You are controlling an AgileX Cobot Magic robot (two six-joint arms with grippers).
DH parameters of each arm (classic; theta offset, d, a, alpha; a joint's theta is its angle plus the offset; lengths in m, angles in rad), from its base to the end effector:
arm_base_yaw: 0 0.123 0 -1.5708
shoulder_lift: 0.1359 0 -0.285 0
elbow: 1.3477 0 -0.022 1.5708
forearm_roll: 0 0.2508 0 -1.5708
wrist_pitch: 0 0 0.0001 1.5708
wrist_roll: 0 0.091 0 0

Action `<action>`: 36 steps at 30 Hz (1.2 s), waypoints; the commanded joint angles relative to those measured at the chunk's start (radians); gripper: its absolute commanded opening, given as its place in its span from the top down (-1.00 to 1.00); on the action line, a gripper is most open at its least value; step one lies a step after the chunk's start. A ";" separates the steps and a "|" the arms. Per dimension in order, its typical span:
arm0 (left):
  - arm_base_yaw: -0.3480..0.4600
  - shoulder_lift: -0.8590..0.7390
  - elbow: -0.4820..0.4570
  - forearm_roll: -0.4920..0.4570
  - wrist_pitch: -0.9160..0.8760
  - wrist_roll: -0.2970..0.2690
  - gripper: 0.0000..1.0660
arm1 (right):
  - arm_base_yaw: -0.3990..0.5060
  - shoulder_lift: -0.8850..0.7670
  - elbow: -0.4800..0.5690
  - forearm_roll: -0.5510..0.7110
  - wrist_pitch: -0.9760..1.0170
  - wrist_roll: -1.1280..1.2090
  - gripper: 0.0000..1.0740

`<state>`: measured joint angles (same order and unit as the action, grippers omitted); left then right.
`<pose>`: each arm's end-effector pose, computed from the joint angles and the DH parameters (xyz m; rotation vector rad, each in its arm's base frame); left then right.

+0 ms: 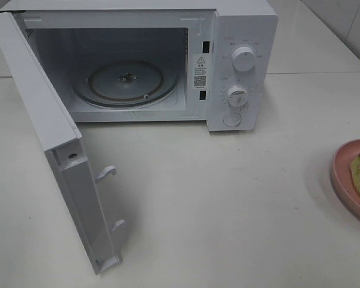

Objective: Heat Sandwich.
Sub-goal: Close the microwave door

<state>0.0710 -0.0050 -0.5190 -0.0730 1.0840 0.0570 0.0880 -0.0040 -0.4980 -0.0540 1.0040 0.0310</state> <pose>-0.0085 -0.0065 0.2808 -0.0089 2.0414 -0.0072 -0.0027 -0.0044 0.2815 -0.0558 1.9837 0.0131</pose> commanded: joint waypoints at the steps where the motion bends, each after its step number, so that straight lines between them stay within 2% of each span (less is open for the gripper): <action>1: 0.004 -0.006 0.001 0.001 -0.013 -0.002 -0.83 | -0.008 -0.028 0.001 -0.001 -0.009 -0.001 -0.41; 25: 0.004 -0.006 0.001 0.000 -0.013 -0.002 -0.83 | -0.008 -0.028 0.001 -0.001 -0.009 -0.001 -0.41; 31: 0.004 0.034 -0.031 -0.029 -0.070 -0.004 -0.83 | -0.008 -0.028 0.001 -0.001 -0.009 -0.001 -0.41; 34: 0.004 0.068 -0.033 -0.026 -0.109 -0.001 -0.80 | -0.008 -0.028 0.001 -0.001 -0.009 -0.001 -0.41; 36: 0.004 0.135 -0.033 -0.031 -0.164 -0.002 -0.64 | -0.008 -0.028 0.001 -0.001 -0.009 -0.001 -0.41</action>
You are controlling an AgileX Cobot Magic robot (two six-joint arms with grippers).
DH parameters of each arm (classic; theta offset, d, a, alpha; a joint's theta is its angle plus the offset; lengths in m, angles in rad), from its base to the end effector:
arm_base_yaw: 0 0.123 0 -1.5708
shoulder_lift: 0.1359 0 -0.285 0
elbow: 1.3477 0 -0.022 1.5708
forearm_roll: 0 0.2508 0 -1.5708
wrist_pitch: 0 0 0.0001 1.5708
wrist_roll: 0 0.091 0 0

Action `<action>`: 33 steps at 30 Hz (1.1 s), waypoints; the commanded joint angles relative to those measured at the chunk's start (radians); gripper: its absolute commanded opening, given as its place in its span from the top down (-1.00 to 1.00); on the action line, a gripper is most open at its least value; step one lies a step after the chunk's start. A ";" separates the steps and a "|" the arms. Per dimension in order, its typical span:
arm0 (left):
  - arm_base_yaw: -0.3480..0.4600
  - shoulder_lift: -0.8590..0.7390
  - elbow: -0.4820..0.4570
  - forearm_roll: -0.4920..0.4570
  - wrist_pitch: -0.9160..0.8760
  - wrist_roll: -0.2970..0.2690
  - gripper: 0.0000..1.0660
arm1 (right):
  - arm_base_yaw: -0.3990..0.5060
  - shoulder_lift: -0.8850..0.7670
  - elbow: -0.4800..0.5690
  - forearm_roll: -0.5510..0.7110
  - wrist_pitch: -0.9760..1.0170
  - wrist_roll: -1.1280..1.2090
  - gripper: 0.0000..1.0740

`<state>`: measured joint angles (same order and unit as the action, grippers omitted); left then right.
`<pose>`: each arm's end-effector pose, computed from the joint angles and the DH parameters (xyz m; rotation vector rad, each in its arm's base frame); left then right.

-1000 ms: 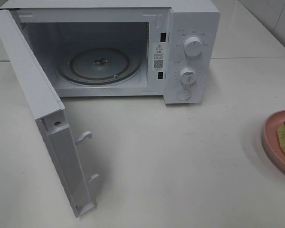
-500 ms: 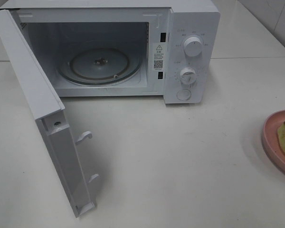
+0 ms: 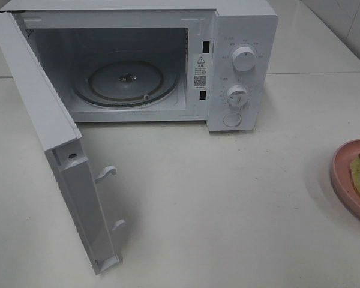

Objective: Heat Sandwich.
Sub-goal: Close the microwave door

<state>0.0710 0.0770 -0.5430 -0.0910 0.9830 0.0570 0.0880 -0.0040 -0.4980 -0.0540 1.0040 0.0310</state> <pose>0.0063 -0.0065 0.2960 -0.0159 1.9974 -0.0259 -0.0027 -0.0044 0.2815 -0.0558 1.9837 0.0131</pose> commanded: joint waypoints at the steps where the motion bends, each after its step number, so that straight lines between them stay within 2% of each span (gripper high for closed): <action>1: 0.004 0.080 -0.009 -0.013 -0.074 -0.002 -0.57 | -0.008 -0.028 0.001 -0.001 -0.009 -0.001 -0.41; 2: 0.004 0.080 -0.009 -0.013 -0.074 -0.002 -0.57 | -0.008 -0.028 0.001 -0.001 -0.009 -0.001 -0.41; 3: 0.004 0.130 -0.009 -0.015 -0.095 -0.002 -0.33 | -0.008 -0.028 0.001 -0.001 -0.009 -0.001 -0.41; 6: 0.004 0.211 -0.009 -0.032 -0.125 -0.002 0.11 | -0.008 -0.028 0.001 -0.001 -0.009 -0.001 -0.41; 7: 0.004 0.211 -0.009 -0.032 -0.125 -0.002 0.11 | -0.008 -0.028 0.001 -0.001 -0.009 -0.001 -0.41; 8: 0.004 0.255 -0.009 -0.037 -0.150 -0.002 0.38 | -0.008 -0.028 0.001 -0.001 -0.009 -0.001 -0.41; 11: 0.004 0.325 -0.003 -0.040 -0.200 -0.002 0.79 | -0.008 -0.028 0.001 -0.001 -0.009 -0.001 -0.41; 12: 0.004 0.325 -0.003 -0.040 -0.200 -0.002 0.79 | -0.008 -0.028 0.001 -0.001 -0.009 -0.001 -0.41; 13: 0.004 0.369 0.011 -0.038 -0.242 0.000 1.00 | -0.008 -0.028 0.001 -0.001 -0.009 -0.001 -0.41; 17: 0.004 0.438 0.052 -0.035 -0.357 0.013 1.00 | -0.008 -0.028 0.001 -0.001 -0.009 -0.001 -0.41; 20: 0.004 0.510 0.130 -0.033 -0.555 0.036 1.00 | -0.008 -0.028 0.001 -0.001 -0.009 -0.001 -0.41; 21: 0.004 0.510 0.130 -0.033 -0.555 0.036 1.00 | -0.008 -0.028 0.001 -0.001 -0.009 -0.001 -0.41; 25: 0.004 0.635 0.234 -0.037 -0.868 0.036 1.00 | -0.008 -0.028 0.001 -0.001 -0.009 -0.001 -0.41; 26: 0.004 0.635 0.234 -0.037 -0.868 0.036 1.00 | -0.008 -0.028 0.001 -0.001 -0.009 -0.001 -0.41; 29: 0.004 0.731 0.264 -0.037 -1.035 0.035 1.00 | -0.008 -0.028 0.001 -0.001 -0.009 -0.001 -0.41; 33: 0.004 0.819 0.266 -0.037 -1.157 0.035 1.00 | -0.008 -0.028 0.001 -0.001 -0.009 -0.001 -0.41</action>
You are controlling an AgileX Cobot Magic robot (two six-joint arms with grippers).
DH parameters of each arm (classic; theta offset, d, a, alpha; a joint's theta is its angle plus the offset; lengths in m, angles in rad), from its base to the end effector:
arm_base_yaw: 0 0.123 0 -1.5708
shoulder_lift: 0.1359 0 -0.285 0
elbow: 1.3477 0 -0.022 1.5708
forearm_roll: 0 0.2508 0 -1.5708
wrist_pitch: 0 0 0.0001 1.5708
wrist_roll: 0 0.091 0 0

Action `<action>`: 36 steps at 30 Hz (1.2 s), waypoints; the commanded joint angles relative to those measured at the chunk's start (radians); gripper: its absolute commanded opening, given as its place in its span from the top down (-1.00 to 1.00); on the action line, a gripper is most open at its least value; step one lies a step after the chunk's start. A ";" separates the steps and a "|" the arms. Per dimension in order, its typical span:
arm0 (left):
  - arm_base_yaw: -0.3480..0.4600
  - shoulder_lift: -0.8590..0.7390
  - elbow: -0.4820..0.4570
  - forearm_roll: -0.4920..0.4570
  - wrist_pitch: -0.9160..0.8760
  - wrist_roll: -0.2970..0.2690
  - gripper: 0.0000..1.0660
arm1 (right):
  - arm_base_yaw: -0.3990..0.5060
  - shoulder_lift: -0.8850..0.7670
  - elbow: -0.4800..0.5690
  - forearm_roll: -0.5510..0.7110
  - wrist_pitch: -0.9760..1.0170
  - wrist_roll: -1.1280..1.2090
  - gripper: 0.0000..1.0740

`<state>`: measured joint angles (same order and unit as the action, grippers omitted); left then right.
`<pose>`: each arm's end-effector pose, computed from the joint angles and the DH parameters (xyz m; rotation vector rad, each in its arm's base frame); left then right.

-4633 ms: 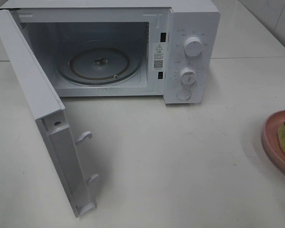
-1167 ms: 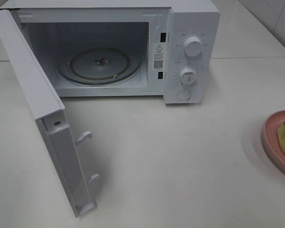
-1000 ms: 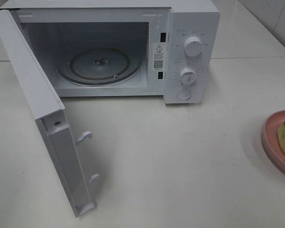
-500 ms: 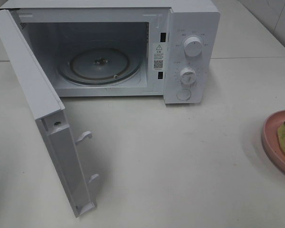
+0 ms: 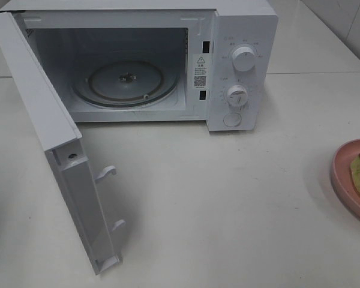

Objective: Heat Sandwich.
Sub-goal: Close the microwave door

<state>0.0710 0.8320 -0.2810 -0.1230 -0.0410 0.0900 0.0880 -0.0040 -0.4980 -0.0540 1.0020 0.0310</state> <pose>0.1551 0.0115 0.2278 -0.1068 1.9912 0.0296 -0.0026 -0.0044 0.2816 -0.0558 1.9817 0.0132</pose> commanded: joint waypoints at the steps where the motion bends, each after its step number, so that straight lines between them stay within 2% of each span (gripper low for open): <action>1: 0.004 0.119 0.004 -0.005 -0.202 -0.001 1.00 | -0.008 -0.028 0.001 -0.001 -0.007 -0.001 -0.41; 5: 0.004 0.204 0.004 0.002 -0.300 -0.007 1.00 | -0.008 -0.028 0.001 -0.001 -0.007 -0.001 -0.41; 9: 0.004 0.308 0.004 0.081 -0.427 -0.058 1.00 | -0.008 -0.028 0.001 -0.001 -0.007 -0.001 -0.41; 11: 0.002 0.375 0.004 0.183 -0.527 -0.138 1.00 | -0.008 -0.028 0.001 -0.001 -0.007 -0.001 -0.41; 12: 0.002 0.375 0.004 0.183 -0.527 -0.138 1.00 | -0.008 -0.028 0.001 -0.001 -0.007 -0.001 -0.41; 13: 0.002 0.397 0.004 0.229 -0.566 -0.169 1.00 | -0.008 -0.028 0.001 -0.001 -0.007 -0.001 -0.41; 14: 0.002 0.418 0.004 0.279 -0.607 -0.193 1.00 | -0.008 -0.028 0.001 -0.001 -0.007 -0.001 -0.41; 15: 0.002 0.463 0.004 0.381 -0.684 -0.242 1.00 | -0.008 -0.028 0.001 -0.001 -0.007 -0.001 -0.41; 16: 0.002 0.463 0.004 0.381 -0.684 -0.242 1.00 | -0.008 -0.028 0.001 -0.001 -0.007 -0.001 -0.41; 18: 0.002 0.500 0.004 0.456 -0.766 -0.271 1.00 | -0.008 -0.028 0.001 -0.001 -0.007 -0.001 -0.41; 19: 0.002 0.548 0.004 0.540 -0.849 -0.271 1.00 | -0.008 -0.028 0.001 -0.001 -0.007 -0.001 -0.41; 21: 0.002 0.567 0.004 0.568 -0.878 -0.271 1.00 | -0.008 -0.028 0.001 -0.001 -0.007 -0.001 -0.41; 23: 0.002 0.635 0.002 0.641 -0.968 -0.271 1.00 | -0.008 -0.028 0.001 -0.001 -0.007 -0.001 -0.41; 26: 0.002 0.670 0.002 0.651 -1.017 -0.271 1.00 | -0.008 -0.028 0.001 -0.001 -0.007 -0.001 -0.41; 30: -0.046 0.708 -0.011 0.617 -1.041 -0.271 1.00 | -0.008 -0.028 0.001 -0.001 -0.007 -0.001 -0.41; 32: -0.119 0.730 -0.030 0.562 -1.019 -0.271 1.00 | -0.008 -0.028 0.001 -0.001 -0.007 -0.001 -0.41; 34: -0.141 0.737 -0.033 0.540 -1.014 -0.269 1.00 | -0.008 -0.028 0.001 -0.001 -0.007 -0.001 -0.41; 36: -0.217 0.760 -0.046 0.457 -1.012 -0.246 1.00 | -0.008 -0.028 0.001 -0.001 -0.007 -0.001 -0.41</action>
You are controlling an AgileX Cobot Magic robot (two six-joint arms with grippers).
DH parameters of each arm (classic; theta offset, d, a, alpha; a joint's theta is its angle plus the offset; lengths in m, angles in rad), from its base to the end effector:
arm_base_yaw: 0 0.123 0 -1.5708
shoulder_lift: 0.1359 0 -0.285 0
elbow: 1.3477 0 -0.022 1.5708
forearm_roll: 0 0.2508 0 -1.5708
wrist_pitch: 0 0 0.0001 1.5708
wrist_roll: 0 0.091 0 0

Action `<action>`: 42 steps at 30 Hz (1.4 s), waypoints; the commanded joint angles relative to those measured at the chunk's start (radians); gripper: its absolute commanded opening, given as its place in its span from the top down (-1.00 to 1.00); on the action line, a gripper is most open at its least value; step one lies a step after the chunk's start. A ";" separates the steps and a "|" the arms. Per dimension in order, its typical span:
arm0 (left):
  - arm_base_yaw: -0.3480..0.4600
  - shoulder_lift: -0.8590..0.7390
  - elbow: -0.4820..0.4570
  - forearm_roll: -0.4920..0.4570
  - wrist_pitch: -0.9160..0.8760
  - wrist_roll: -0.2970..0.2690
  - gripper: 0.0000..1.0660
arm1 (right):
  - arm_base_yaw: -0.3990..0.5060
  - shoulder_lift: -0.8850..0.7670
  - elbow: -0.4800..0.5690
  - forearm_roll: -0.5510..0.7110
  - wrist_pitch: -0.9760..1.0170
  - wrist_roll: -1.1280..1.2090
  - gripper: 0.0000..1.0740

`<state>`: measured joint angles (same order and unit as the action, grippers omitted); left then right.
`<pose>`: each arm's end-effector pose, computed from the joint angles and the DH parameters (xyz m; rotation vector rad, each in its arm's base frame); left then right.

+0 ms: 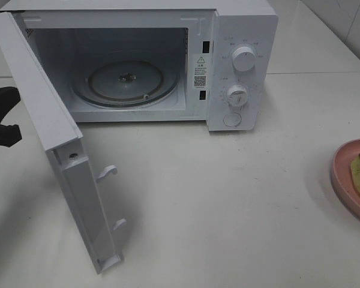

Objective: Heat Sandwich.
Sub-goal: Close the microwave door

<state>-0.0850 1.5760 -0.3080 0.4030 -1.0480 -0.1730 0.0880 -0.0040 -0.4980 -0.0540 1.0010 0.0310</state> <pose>0.2366 -0.0512 0.1670 0.3588 1.7047 -0.3368 -0.0026 -0.0044 0.2817 -0.0558 1.9807 0.0133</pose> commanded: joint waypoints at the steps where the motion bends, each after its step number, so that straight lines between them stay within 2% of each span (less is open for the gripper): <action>1: -0.085 0.025 -0.023 -0.097 -0.006 0.028 1.00 | -0.008 -0.028 0.001 -0.001 -0.006 -0.001 -0.41; 3: -0.104 0.033 -0.028 -0.125 -0.009 0.033 1.00 | -0.008 -0.028 0.001 -0.001 -0.006 -0.001 -0.41; 4: -0.150 0.049 -0.039 -0.179 -0.010 0.047 1.00 | -0.008 -0.028 0.001 -0.001 -0.006 -0.001 -0.41; 7: -0.190 0.063 -0.054 -0.225 -0.009 0.065 1.00 | -0.008 -0.028 0.001 -0.001 -0.006 -0.001 -0.41; 8: -0.229 0.075 -0.072 -0.262 -0.009 0.071 1.00 | -0.008 -0.028 0.001 -0.001 -0.006 -0.001 -0.41; 11: -0.262 0.085 -0.090 -0.297 -0.009 0.071 1.00 | -0.008 -0.028 0.001 -0.001 -0.006 -0.001 -0.41; 13: -0.312 0.102 -0.121 -0.361 -0.005 0.071 1.00 | -0.008 -0.028 0.001 -0.001 -0.006 -0.001 -0.41; 19: -0.391 0.149 -0.196 -0.431 -0.004 0.071 1.00 | -0.008 -0.028 0.001 -0.001 -0.006 0.001 -0.41; 25: -0.452 0.195 -0.274 -0.520 0.013 0.071 1.00 | -0.008 -0.028 0.001 -0.001 -0.006 0.001 -0.41; 29: -0.475 0.222 -0.323 -0.546 0.038 0.071 1.00 | -0.008 -0.028 0.001 -0.001 -0.006 0.001 -0.41; 36: -0.526 0.286 -0.460 -0.638 0.093 0.132 1.00 | -0.008 -0.028 0.001 -0.001 -0.006 0.001 -0.40; 37: -0.527 0.306 -0.499 -0.645 0.121 0.132 1.00 | -0.008 -0.028 0.001 -0.001 -0.006 0.001 -0.40; 42: -0.527 0.337 -0.571 -0.648 0.173 0.132 1.00 | -0.008 -0.028 0.001 -0.001 -0.006 0.001 -0.40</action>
<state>-0.6110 1.9030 -0.8450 -0.2240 -0.8950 -0.0450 0.0880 -0.0040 -0.4980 -0.0540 1.0010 0.0310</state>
